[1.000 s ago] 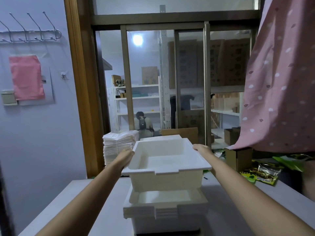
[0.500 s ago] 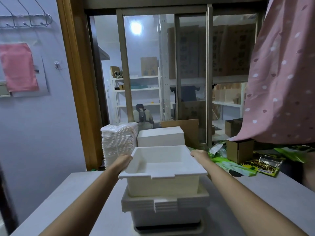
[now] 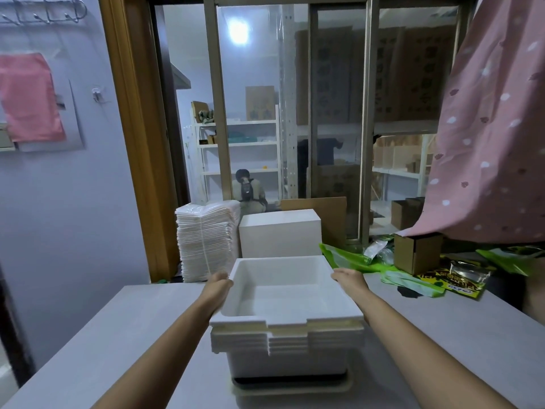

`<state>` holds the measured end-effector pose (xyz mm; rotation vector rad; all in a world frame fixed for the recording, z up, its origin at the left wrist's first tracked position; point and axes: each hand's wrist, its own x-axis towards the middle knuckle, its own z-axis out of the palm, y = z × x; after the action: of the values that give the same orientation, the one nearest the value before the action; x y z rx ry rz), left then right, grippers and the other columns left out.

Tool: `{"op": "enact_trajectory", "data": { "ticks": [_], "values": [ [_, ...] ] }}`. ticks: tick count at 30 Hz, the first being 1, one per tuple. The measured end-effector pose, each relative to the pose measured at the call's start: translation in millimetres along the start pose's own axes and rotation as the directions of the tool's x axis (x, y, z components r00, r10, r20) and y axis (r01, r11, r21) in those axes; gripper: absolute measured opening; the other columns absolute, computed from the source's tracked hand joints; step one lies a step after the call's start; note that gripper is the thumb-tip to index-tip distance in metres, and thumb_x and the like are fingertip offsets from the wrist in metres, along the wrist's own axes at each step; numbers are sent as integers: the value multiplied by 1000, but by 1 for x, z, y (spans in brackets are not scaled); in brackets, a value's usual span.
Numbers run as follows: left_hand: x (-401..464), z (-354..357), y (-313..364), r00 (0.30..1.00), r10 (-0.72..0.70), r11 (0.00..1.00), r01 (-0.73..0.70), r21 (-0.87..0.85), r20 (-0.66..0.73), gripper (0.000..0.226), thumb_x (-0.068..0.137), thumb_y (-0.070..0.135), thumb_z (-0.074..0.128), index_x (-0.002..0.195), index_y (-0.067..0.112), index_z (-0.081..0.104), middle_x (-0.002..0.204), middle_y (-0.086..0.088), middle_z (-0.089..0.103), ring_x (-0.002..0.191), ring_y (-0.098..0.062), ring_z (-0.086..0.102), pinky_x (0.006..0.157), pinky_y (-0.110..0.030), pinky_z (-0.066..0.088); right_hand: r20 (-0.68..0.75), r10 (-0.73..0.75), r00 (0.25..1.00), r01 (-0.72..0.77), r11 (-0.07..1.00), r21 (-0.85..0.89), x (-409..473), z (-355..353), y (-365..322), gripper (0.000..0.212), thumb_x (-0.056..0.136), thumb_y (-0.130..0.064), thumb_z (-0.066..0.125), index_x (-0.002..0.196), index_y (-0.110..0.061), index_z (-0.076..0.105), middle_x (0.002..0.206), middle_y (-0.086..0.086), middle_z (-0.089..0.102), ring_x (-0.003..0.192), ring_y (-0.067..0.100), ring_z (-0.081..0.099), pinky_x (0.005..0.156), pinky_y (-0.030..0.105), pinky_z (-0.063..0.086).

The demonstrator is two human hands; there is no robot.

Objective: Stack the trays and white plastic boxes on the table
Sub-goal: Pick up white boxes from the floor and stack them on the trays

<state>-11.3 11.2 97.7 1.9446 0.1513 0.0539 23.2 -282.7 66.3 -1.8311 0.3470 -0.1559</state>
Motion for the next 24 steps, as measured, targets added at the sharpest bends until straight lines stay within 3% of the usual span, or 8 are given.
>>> {"op": "enact_trajectory", "data": {
  "ticks": [3,6,11,15,18,21,24],
  "values": [
    [-2,1,-6,1000,-11,1000,11,-14,26,22,95,2,42,83,14,54,80,-3,53,71,-13,50,59,-22,39,-5,16,1000,-16,1000,19,-1,1,4,36,88,-16,60,124,-12,63,121,7,60,105,22,52,83,26,38],
    [-3,1,-9,999,-16,999,17,-34,35,14,96,3,42,101,9,53,87,-7,55,73,-14,52,59,-23,41,-16,23,1000,-22,999,26,-1,1,6,35,88,-16,60,123,-13,64,120,8,61,108,23,53,84,26,38],
    [-4,2,-9,999,-12,999,14,-53,39,19,95,2,41,109,7,53,84,-5,54,73,-14,52,57,-24,40,-33,31,999,-30,999,34,1,3,9,35,88,-16,60,123,-12,64,116,8,60,119,27,52,83,25,37],
    [-2,2,-12,999,-21,999,23,-36,40,16,95,3,42,105,6,54,93,-12,56,74,-16,53,60,-24,42,-50,42,998,-39,997,66,4,4,14,32,86,-15,63,119,-12,67,124,9,62,118,27,54,84,26,40],
    [-2,3,-14,1000,-22,998,23,-53,22,18,94,1,42,106,5,55,90,-11,56,71,-16,52,59,-23,41,-49,43,998,-38,995,92,7,4,17,33,86,-14,63,119,-11,67,117,8,63,117,26,55,86,27,41],
    [0,2,-16,1000,-13,999,14,-50,17,23,94,2,43,111,6,57,100,-13,55,73,-14,52,59,-23,41,-44,49,998,-43,992,116,7,4,19,34,86,-12,64,120,-11,67,111,8,63,114,26,56,83,26,40],
    [-1,3,-16,1000,-8,999,9,-45,26,21,95,1,41,89,12,58,85,-8,55,70,-14,50,60,-22,40,-46,39,998,-34,993,116,8,5,19,33,84,-12,65,117,-10,67,113,8,63,117,28,56,86,27,42]
  ]
}}
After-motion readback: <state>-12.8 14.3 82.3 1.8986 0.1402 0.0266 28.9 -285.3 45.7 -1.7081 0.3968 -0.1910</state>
